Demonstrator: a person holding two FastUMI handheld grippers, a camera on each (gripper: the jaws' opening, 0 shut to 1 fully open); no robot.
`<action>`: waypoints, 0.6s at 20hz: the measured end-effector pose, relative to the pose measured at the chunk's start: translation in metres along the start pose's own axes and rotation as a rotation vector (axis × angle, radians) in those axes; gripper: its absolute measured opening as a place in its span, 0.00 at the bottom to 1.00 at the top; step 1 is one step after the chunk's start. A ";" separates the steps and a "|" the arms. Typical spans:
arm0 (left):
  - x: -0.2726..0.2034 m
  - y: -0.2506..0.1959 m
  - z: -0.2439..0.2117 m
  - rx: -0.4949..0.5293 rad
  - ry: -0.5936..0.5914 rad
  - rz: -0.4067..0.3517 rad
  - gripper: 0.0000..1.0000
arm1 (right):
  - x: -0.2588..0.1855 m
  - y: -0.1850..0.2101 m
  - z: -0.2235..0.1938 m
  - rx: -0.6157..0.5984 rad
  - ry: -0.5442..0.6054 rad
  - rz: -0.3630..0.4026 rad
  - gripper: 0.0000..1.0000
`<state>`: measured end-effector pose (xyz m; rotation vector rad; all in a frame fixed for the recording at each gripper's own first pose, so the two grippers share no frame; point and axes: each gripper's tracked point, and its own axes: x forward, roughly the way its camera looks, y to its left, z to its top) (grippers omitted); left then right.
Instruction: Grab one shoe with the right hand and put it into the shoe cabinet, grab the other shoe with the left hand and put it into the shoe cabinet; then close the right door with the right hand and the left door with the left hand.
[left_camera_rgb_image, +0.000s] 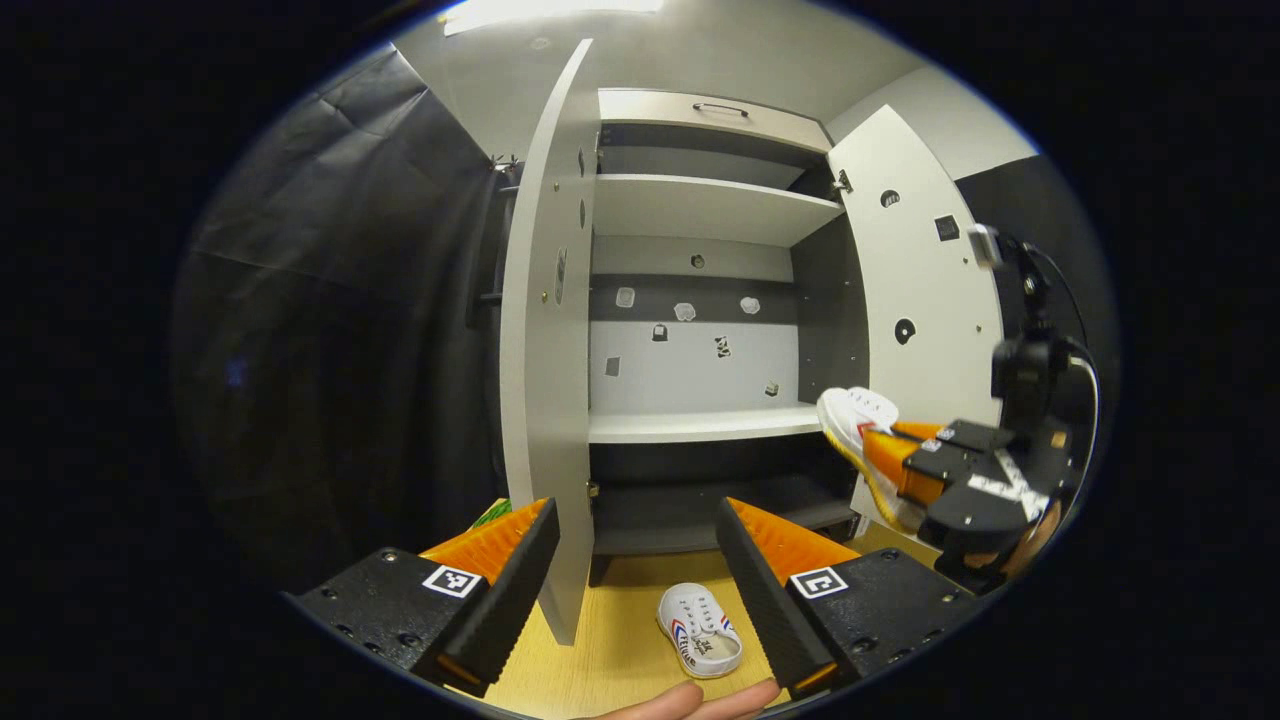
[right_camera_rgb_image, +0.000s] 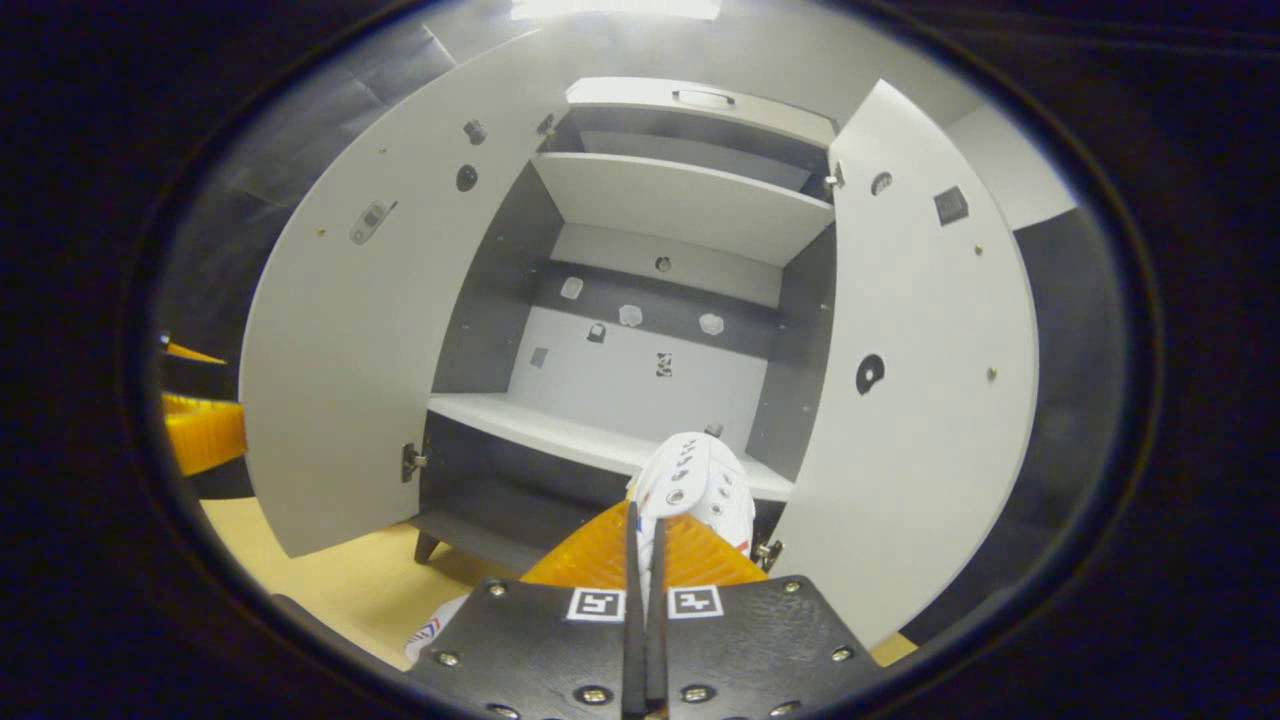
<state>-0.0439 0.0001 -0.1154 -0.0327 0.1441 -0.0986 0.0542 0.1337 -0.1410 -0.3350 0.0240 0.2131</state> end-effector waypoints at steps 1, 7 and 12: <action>0.000 -0.002 0.000 0.001 -0.005 -0.007 0.96 | 0.004 0.000 0.015 -0.013 -0.007 0.016 0.01; 0.007 -0.009 -0.002 0.009 -0.017 -0.035 0.96 | 0.059 -0.004 0.084 -0.042 0.033 0.121 0.01; 0.019 -0.018 -0.008 -0.006 -0.008 -0.063 0.96 | 0.142 -0.018 0.107 -0.044 0.081 0.098 0.02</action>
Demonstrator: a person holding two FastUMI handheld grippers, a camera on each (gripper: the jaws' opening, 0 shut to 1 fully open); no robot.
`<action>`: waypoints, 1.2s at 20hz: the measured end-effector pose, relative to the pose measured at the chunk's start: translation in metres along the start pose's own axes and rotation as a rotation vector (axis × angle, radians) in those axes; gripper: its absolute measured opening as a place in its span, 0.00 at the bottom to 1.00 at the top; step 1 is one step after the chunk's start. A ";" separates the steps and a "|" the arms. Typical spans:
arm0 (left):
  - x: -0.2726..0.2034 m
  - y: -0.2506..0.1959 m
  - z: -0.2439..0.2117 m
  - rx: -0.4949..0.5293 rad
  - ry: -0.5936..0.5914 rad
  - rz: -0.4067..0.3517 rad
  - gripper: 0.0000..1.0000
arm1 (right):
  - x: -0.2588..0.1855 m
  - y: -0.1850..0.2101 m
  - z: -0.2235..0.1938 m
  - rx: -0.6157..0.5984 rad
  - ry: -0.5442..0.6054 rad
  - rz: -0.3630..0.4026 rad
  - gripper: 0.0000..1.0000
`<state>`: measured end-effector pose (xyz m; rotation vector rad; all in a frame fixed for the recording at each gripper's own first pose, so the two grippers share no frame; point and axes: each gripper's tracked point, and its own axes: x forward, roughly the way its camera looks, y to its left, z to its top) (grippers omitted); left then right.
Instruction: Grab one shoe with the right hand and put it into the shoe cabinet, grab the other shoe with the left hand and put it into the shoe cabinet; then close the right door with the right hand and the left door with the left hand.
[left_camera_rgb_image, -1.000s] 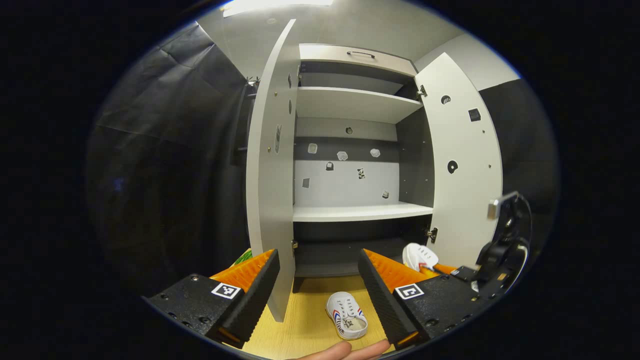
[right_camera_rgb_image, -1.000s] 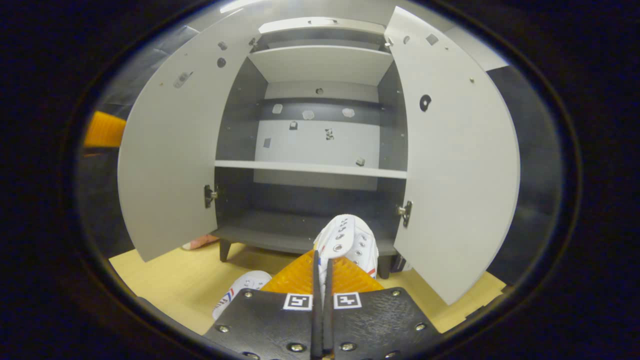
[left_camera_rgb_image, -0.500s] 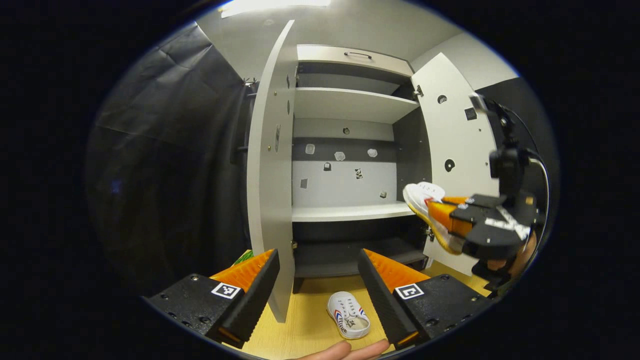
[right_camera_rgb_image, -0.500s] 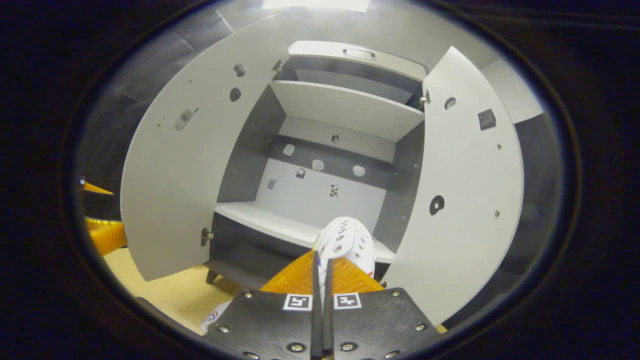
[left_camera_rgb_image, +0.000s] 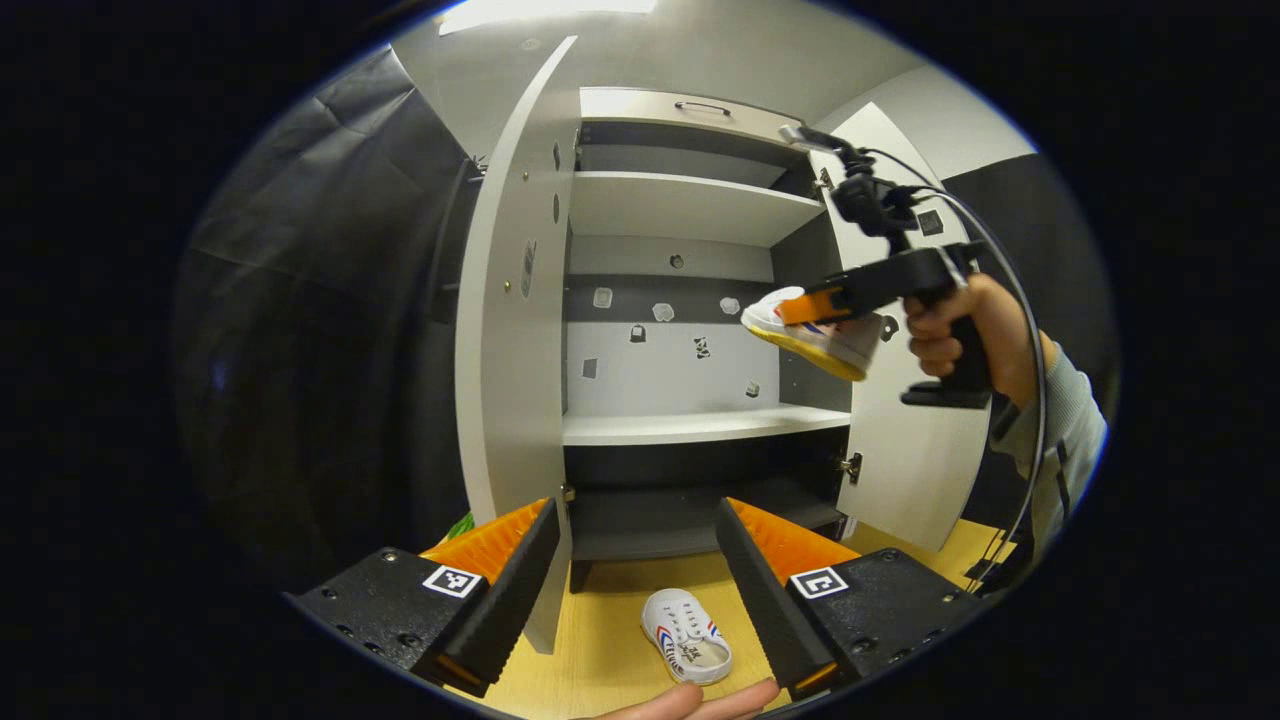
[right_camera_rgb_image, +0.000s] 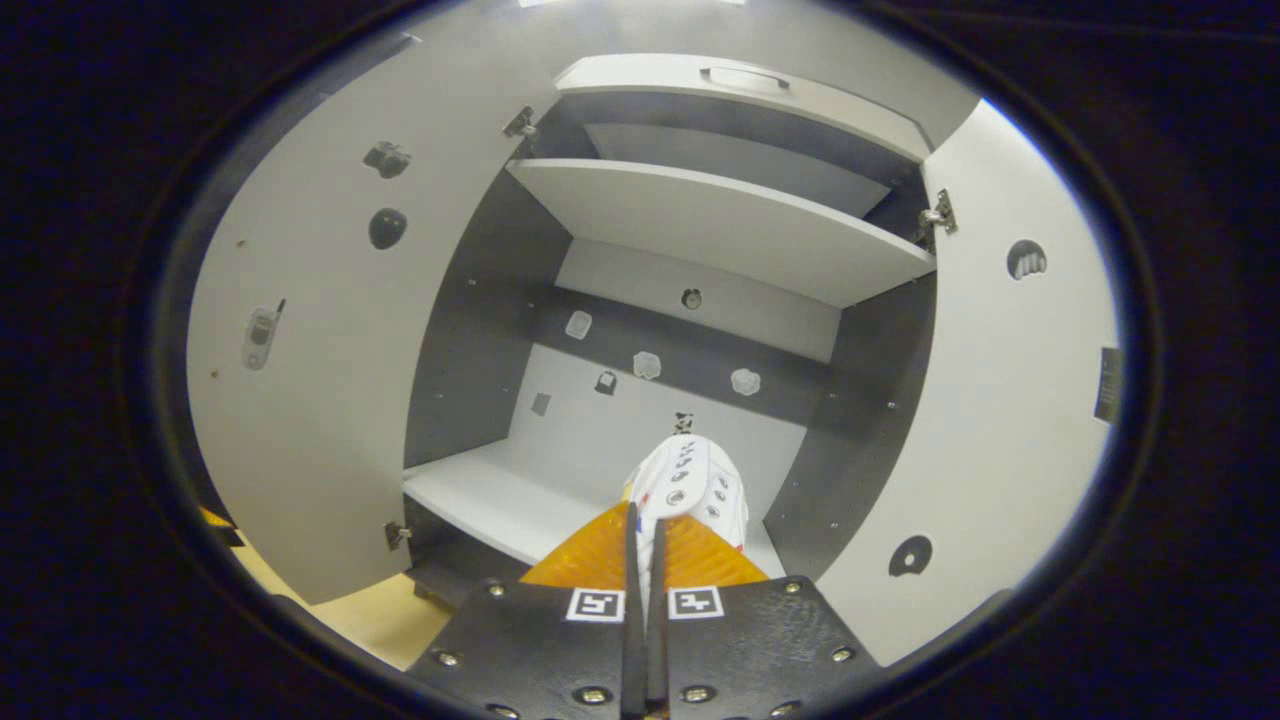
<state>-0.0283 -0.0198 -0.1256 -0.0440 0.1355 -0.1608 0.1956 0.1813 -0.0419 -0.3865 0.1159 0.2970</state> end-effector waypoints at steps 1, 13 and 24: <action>0.002 -0.003 -0.002 -0.007 0.004 -0.010 0.96 | 0.018 -0.004 -0.003 -0.023 0.015 -0.014 0.02; 0.046 0.005 -0.040 -0.052 0.096 0.016 0.96 | 0.174 -0.015 -0.105 -0.165 0.229 -0.040 0.02; 0.042 0.012 -0.066 -0.074 0.145 0.038 0.97 | 0.192 -0.020 -0.130 -0.217 0.255 -0.039 0.26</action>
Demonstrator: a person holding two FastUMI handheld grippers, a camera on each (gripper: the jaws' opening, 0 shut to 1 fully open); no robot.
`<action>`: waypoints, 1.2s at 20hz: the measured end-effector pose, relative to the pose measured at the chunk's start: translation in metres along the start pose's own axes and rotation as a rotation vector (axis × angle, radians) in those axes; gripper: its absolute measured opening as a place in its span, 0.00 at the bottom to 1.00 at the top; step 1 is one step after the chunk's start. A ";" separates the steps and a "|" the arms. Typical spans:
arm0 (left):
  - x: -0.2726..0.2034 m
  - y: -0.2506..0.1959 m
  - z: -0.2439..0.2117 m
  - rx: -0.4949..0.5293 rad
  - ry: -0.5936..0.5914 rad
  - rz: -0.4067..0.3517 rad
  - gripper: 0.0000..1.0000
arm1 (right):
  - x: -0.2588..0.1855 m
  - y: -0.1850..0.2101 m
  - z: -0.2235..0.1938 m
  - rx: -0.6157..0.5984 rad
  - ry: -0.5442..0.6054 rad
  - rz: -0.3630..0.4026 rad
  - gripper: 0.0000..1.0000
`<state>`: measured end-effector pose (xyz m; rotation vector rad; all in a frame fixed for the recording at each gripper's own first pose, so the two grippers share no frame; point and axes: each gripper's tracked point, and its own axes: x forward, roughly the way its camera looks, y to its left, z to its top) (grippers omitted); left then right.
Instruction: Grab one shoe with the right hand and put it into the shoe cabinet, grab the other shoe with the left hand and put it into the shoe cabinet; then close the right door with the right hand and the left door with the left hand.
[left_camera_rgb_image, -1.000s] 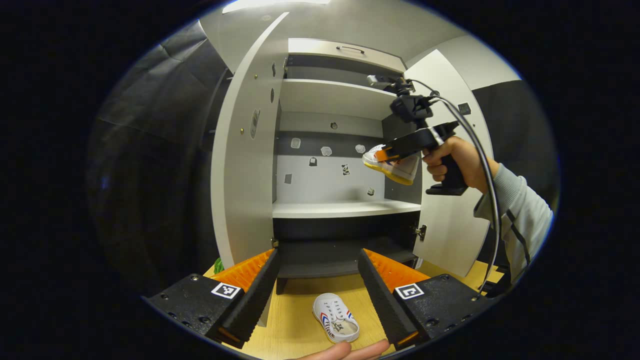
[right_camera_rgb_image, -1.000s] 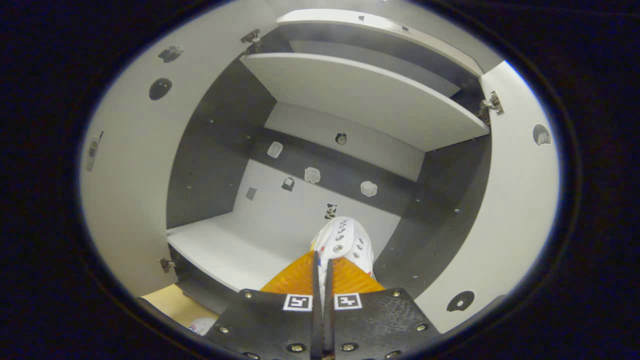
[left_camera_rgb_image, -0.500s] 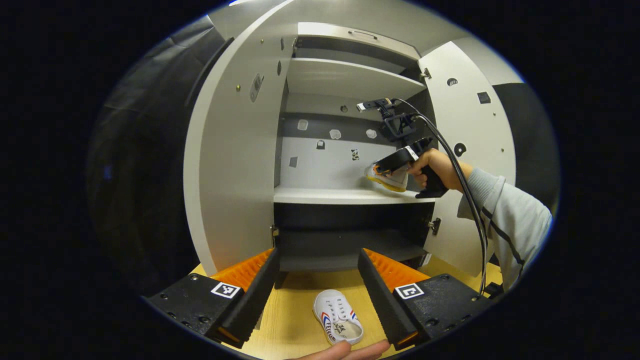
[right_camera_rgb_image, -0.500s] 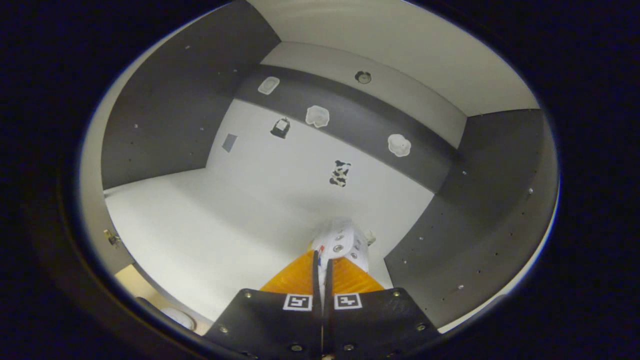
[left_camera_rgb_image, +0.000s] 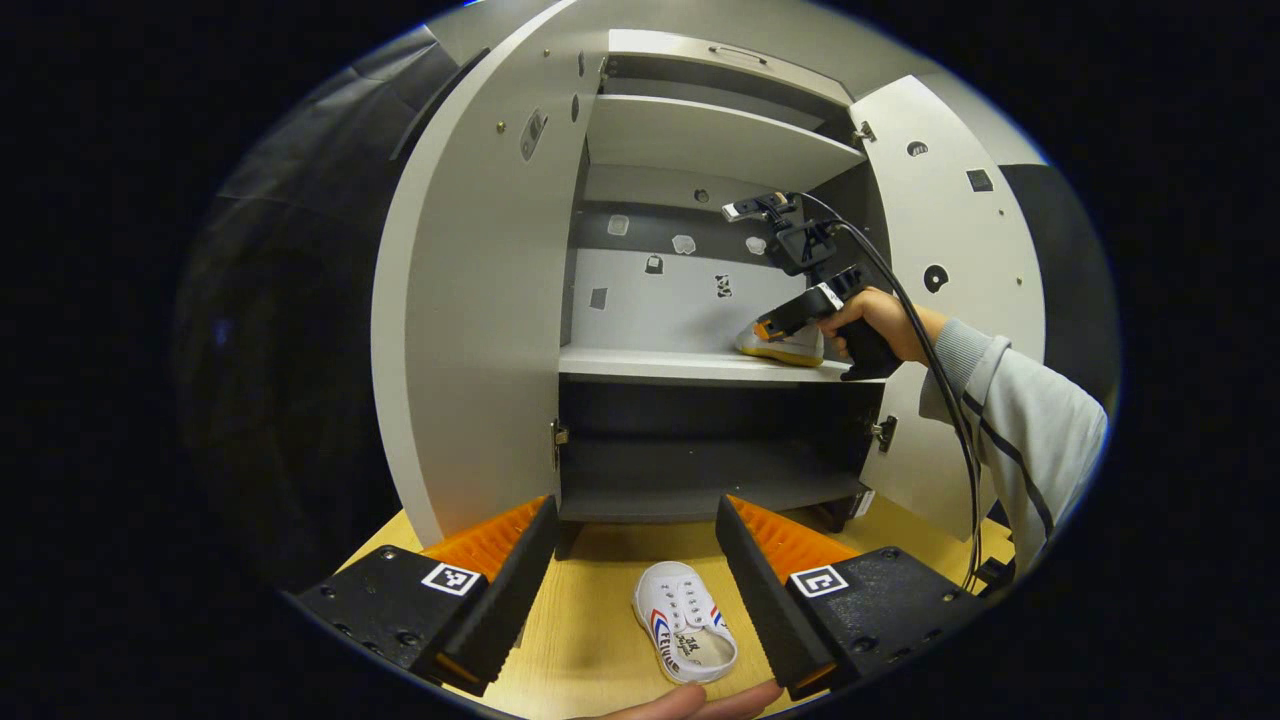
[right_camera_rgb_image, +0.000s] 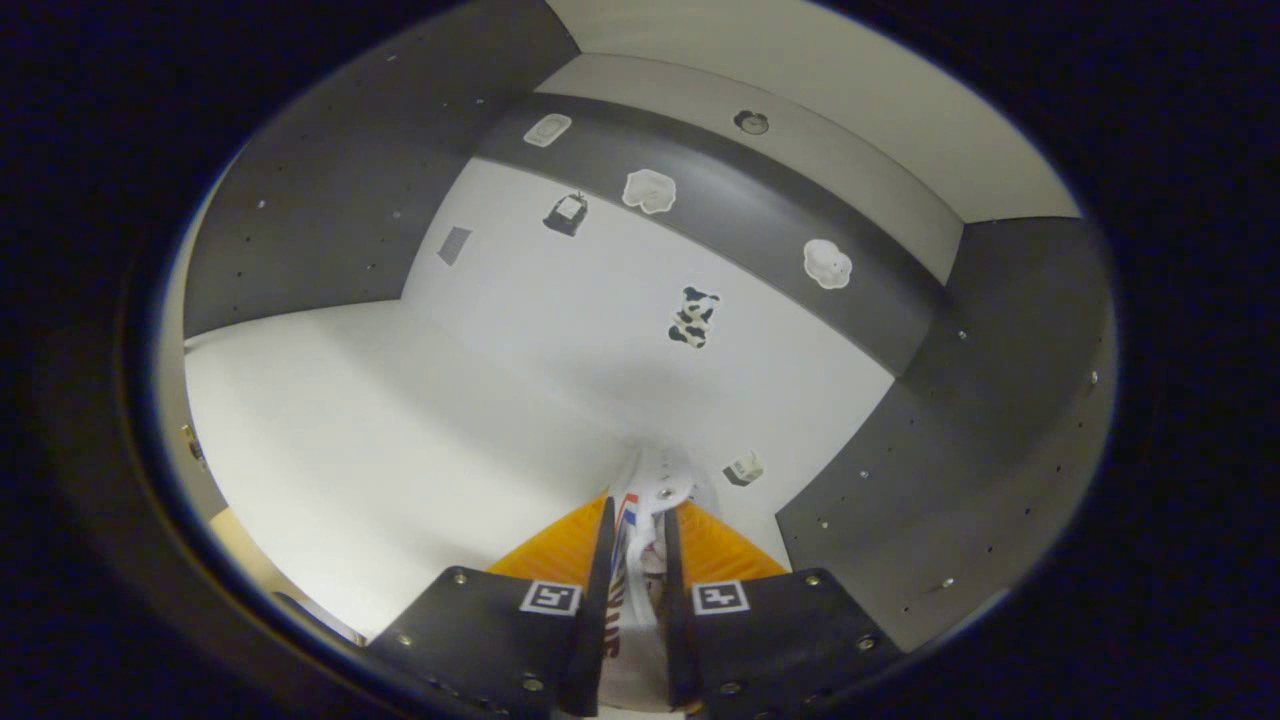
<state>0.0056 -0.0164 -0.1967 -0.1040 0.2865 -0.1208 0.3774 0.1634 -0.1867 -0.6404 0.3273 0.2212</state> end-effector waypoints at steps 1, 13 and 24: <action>-0.001 -0.001 -0.003 -0.003 0.007 -0.002 0.97 | -0.004 0.001 0.001 -0.001 -0.005 0.003 0.30; -0.025 -0.009 -0.022 0.012 0.056 0.004 0.97 | -0.139 0.018 0.022 0.151 -0.204 -0.018 0.98; -0.010 -0.028 -0.060 0.017 0.124 -0.024 0.97 | -0.329 -0.025 0.003 0.423 -0.378 -0.176 0.98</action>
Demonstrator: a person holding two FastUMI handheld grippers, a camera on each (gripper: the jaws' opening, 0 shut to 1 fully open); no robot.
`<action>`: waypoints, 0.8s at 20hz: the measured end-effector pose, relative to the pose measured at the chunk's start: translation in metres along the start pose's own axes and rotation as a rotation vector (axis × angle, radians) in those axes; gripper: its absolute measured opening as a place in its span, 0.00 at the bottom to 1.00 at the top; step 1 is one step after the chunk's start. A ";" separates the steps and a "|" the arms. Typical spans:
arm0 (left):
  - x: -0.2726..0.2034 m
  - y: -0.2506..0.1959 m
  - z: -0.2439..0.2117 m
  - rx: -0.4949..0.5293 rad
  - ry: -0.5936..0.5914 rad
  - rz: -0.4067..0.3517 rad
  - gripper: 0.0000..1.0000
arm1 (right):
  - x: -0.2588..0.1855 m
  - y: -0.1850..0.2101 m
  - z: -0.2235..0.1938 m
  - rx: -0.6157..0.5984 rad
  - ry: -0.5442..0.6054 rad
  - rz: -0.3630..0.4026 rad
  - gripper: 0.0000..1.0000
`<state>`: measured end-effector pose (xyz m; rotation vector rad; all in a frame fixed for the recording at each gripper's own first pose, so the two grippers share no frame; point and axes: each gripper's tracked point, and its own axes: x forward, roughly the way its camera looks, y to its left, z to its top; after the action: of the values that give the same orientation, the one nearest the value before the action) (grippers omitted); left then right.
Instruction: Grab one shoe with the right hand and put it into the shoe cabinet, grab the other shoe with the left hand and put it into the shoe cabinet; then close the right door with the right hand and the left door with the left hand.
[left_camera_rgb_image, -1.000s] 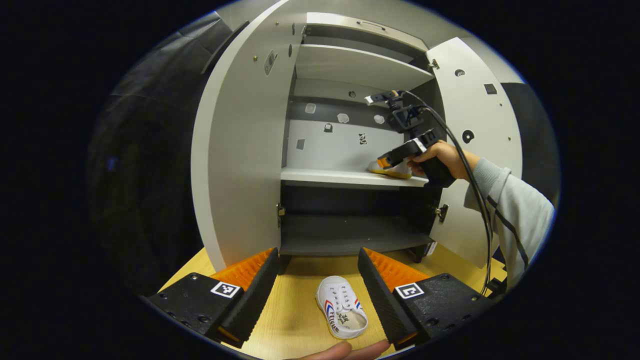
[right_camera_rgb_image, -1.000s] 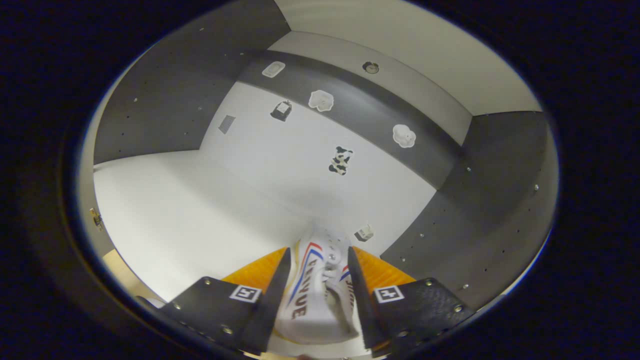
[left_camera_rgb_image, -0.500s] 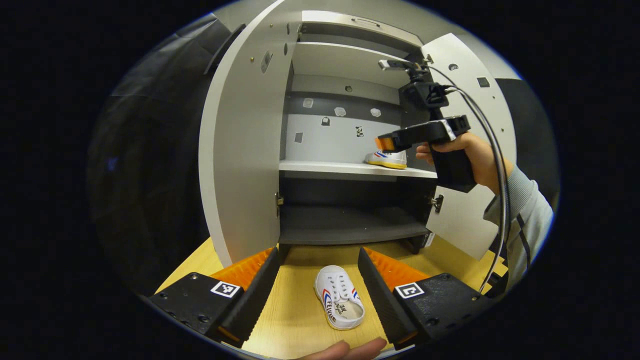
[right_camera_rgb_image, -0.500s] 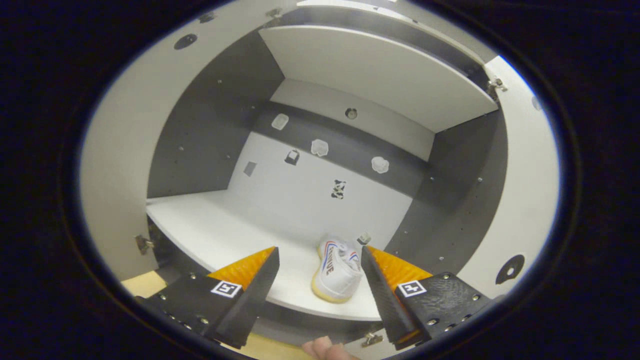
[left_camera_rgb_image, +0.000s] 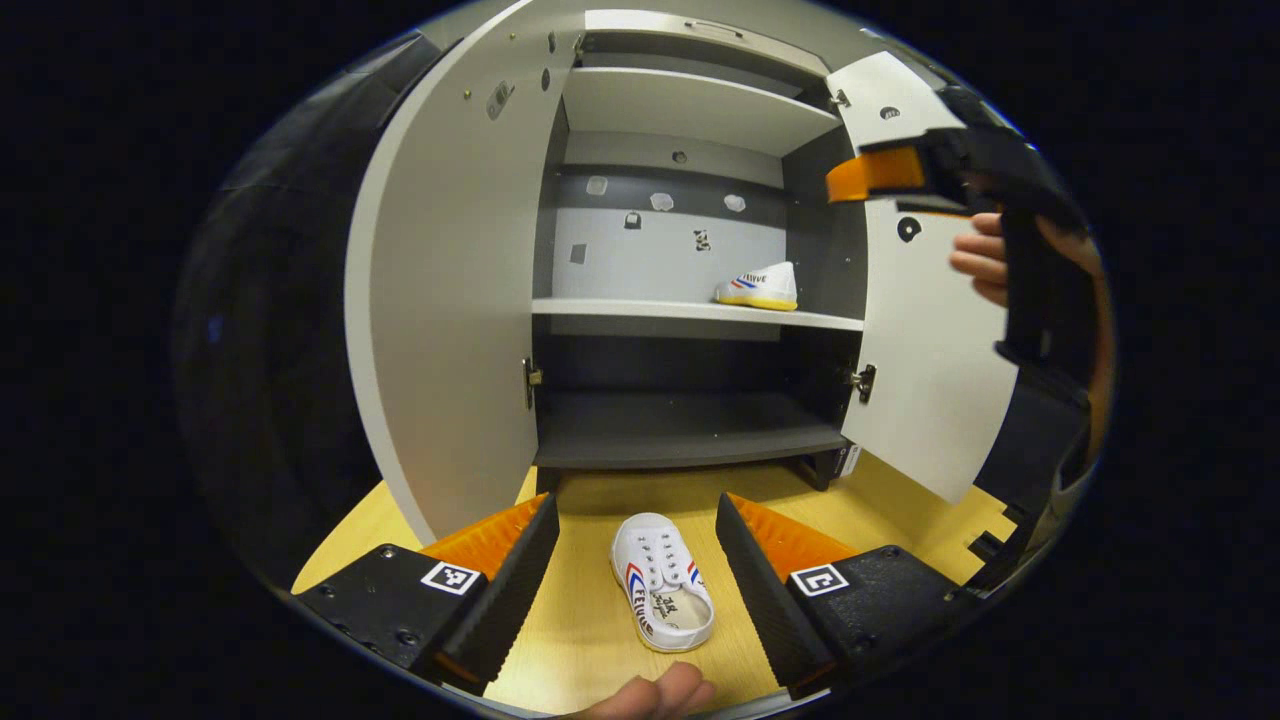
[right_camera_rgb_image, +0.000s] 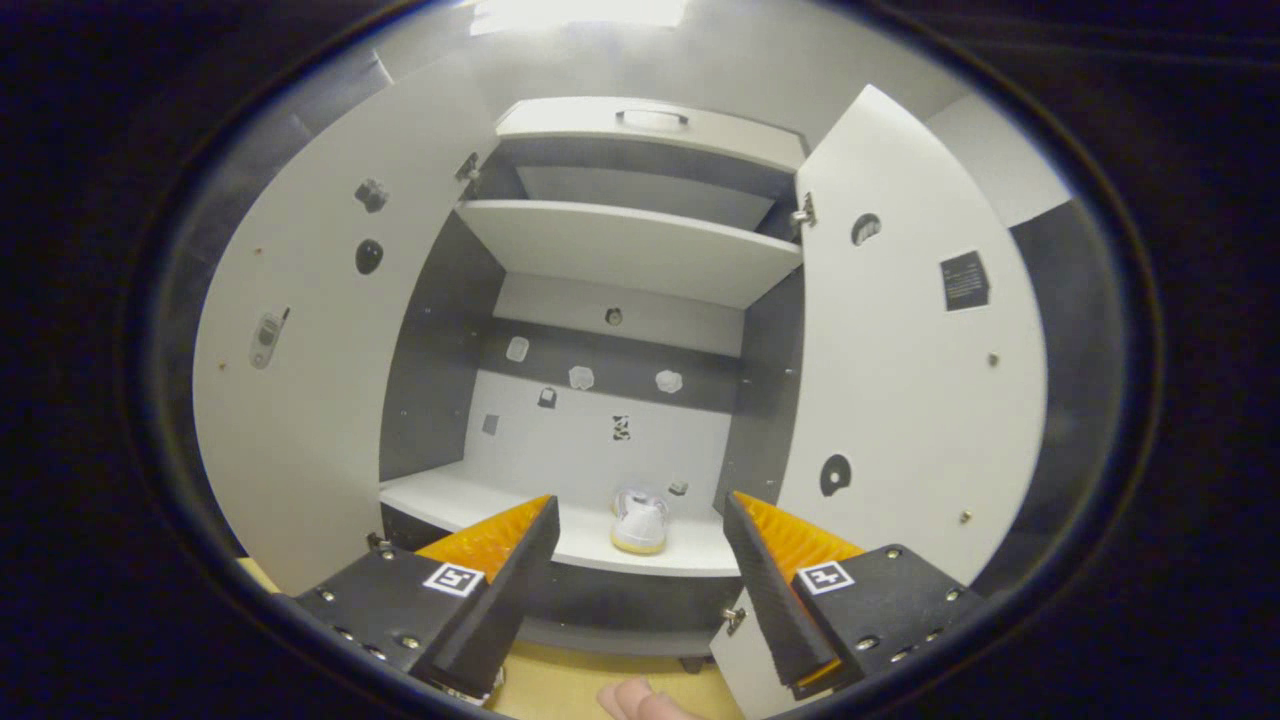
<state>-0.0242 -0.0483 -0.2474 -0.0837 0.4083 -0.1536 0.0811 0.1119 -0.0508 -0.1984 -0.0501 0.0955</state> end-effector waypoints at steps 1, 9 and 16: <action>0.006 0.001 -0.012 -0.003 0.020 0.002 0.97 | -0.014 -0.005 0.000 0.013 -0.014 -0.008 0.98; 0.060 0.013 -0.105 0.016 0.145 0.023 0.98 | -0.092 -0.020 -0.027 0.060 -0.097 -0.005 0.98; 0.100 0.026 -0.154 -0.022 0.276 -0.011 0.82 | -0.126 -0.059 -0.051 0.039 -0.207 -0.086 0.98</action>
<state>0.0079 -0.0471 -0.4303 -0.0870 0.6855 -0.1718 -0.0359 0.0320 -0.0943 -0.1470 -0.2624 0.0304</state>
